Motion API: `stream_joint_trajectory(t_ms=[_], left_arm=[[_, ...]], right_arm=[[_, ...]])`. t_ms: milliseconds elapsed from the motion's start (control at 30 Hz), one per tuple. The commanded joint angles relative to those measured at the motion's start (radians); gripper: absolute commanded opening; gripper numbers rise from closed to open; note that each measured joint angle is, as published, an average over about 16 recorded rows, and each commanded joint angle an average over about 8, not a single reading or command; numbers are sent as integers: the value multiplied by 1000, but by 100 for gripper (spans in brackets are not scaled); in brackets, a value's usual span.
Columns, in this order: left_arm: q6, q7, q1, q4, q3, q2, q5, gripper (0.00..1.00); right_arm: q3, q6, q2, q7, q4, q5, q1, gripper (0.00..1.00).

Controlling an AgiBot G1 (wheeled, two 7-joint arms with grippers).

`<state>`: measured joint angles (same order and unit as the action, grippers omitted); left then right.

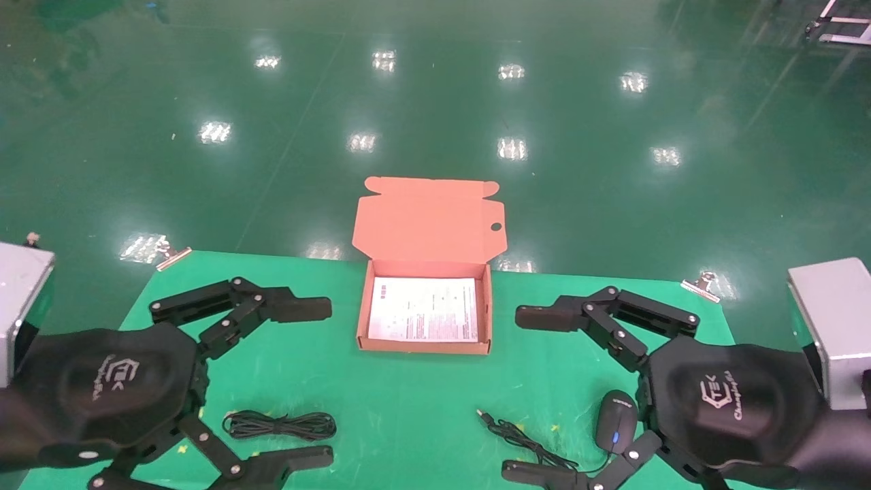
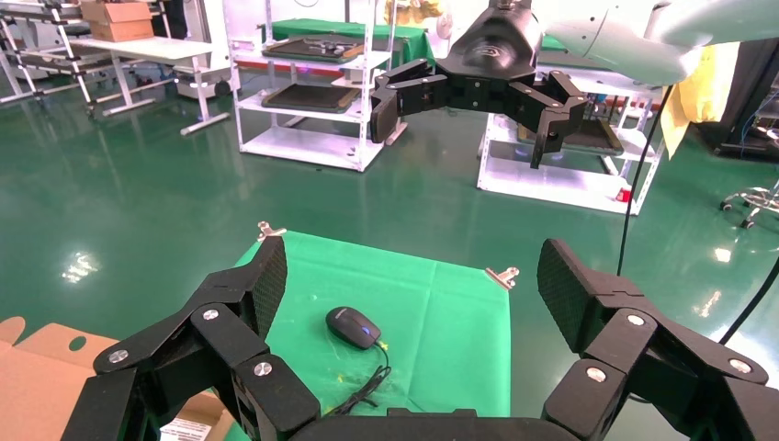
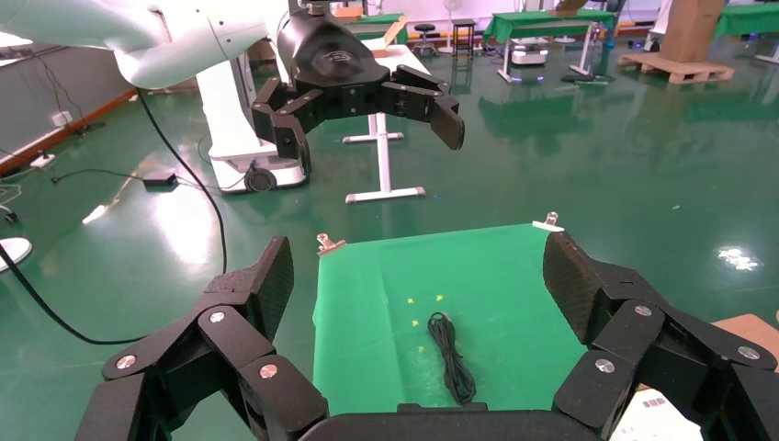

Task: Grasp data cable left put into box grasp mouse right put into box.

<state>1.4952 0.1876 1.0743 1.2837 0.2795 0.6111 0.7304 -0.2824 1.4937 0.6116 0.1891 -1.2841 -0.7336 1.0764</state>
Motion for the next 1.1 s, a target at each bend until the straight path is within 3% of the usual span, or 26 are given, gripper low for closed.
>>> stream_joint_trajectory(t_ms=[33,733,900,1100], left_arm=[[0,0,0,0,0,0,0,100],[-5,-7,14,0,13,0,41,100],[2,5,50,6,54,1,134,100],[31,33,120,18,125,20,268,100]], right_arm=[[0,0,0,0,0,0,0,100],[-9,-4,-10,5,-2,-32,11,100],[-46,4,-32,23,-23,-142,70,100],[-161,59,-13,35,-54,-387,232,100]])
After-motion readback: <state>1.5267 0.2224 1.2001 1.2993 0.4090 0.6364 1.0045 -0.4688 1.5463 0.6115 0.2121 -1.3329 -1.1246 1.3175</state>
